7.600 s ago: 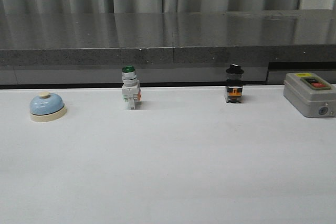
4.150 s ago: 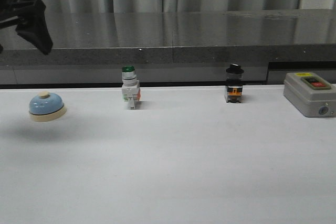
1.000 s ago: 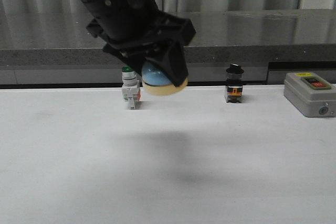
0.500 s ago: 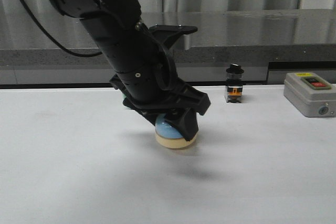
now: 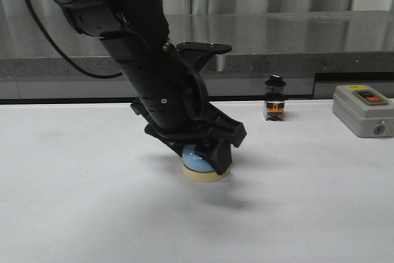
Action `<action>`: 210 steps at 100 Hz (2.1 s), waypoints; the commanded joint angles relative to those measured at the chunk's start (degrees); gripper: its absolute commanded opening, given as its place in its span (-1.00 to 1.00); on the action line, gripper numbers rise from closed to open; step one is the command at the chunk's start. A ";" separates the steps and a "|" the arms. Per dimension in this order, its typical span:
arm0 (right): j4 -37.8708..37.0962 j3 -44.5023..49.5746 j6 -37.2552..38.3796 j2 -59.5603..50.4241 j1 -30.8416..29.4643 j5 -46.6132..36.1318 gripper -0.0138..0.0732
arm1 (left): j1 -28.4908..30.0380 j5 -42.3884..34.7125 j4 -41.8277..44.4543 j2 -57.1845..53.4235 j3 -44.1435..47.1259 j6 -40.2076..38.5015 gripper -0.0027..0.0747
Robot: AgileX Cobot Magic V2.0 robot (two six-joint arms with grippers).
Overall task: Place and press bell with both arms
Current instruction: 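Lower the bell onto the table in front of the switches, then open the left gripper and raise it away from the bell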
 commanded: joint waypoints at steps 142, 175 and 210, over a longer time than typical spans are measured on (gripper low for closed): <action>0.21 -0.78 -0.66 -0.89 -0.40 -4.78 -0.82 | 18.85 -3.60 -7.47 -46.53 20.07 -0.10 0.67; 0.21 -0.78 -0.66 -0.89 -0.40 -4.78 -0.82 | 29.04 -6.73 -7.71 -66.39 33.20 -0.10 0.67; 0.21 -0.78 -0.66 -0.89 -0.40 -4.78 -0.82 | 32.39 -6.40 -7.71 -79.97 38.23 -0.10 0.67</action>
